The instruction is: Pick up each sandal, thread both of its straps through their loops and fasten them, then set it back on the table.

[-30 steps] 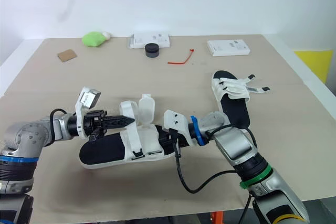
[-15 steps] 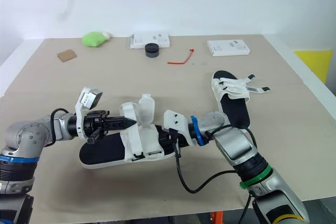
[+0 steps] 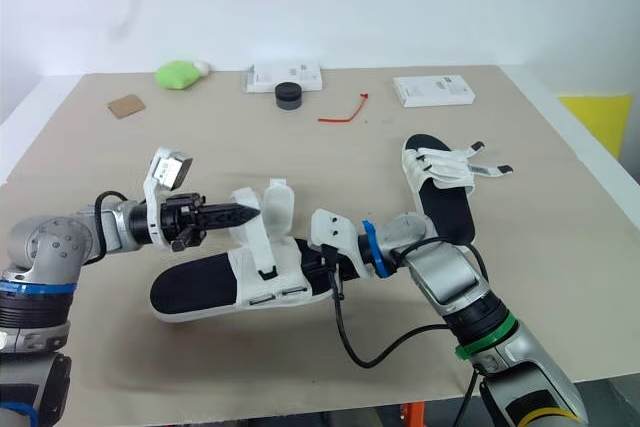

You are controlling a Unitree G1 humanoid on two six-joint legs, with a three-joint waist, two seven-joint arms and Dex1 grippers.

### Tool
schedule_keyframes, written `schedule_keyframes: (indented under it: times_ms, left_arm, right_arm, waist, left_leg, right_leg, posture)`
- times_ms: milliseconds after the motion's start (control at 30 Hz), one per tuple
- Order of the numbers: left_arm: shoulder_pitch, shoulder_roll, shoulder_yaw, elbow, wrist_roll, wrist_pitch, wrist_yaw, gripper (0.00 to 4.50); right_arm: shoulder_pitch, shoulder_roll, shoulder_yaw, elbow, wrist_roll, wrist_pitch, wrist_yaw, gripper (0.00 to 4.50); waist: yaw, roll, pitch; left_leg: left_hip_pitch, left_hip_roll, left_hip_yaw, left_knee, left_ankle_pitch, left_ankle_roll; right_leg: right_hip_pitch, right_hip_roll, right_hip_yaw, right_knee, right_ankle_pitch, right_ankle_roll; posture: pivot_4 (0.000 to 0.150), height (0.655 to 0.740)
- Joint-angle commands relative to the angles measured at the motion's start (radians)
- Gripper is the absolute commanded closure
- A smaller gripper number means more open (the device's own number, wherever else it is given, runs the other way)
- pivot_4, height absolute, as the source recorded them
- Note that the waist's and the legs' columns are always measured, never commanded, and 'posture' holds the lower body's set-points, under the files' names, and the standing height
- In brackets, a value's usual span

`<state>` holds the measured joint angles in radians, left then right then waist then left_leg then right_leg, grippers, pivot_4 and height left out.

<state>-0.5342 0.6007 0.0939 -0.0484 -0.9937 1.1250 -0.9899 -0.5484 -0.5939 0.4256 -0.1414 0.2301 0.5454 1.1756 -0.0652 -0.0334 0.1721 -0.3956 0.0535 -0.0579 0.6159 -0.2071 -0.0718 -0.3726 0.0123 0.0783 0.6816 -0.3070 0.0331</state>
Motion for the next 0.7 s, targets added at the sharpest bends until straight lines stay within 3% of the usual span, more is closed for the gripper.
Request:
schedule_keyframes:
  times_ms: [33, 400, 633, 700]
  left_arm:
    - [0.0, 0.021, 0.016, -0.025, -0.032, 0.028, -0.023, 4.42]
    - [0.036, 0.046, 0.006, -0.045, -0.066, 0.114, -0.038, 4.42]
    - [0.077, 0.051, -0.041, -0.076, 0.023, -0.007, -0.075, 4.42]
    - [0.103, 0.049, -0.072, -0.098, 0.099, -0.11, -0.083, 4.42]
  right_arm:
    - [0.033, -0.004, 0.062, 0.044, -0.049, 0.028, -0.008, 4.5]
    - [0.034, -0.003, 0.066, 0.043, -0.05, 0.029, -0.006, 4.5]
    - [0.036, -0.004, 0.066, 0.039, -0.05, 0.03, -0.007, 4.5]
    - [0.037, -0.005, 0.065, 0.035, -0.049, 0.032, -0.008, 4.5]
  waist:
    - [0.0, 0.0, 0.0]
    - [-0.002, 0.0, 0.0]
    - [-0.001, 0.0, 0.0]
    - [-0.002, 0.0, 0.0]
  left_leg:
    - [0.0, 0.0, 0.0, 0.0, 0.0, 0.0]
    - [0.0, 0.0, 0.0, 0.0, 0.0, 0.0]
    - [0.0, 0.0, 0.0, 0.0, 0.0, 0.0]
    - [0.0, 0.0, 0.0, 0.0, 0.0, 0.0]
  right_leg:
    - [0.0, 0.0, 0.0, 0.0, 0.0, 0.0]
    - [0.0, 0.0, 0.0, 0.0, 0.0, 0.0]
    - [0.0, 0.0, 0.0, 0.0, 0.0, 0.0]
    - [0.0, 0.0, 0.0, 0.0, 0.0, 0.0]
  posture:
    - [0.15, 0.74]
    - [0.15, 0.74]
    - [0.15, 0.74]
    - [0.15, 0.74]
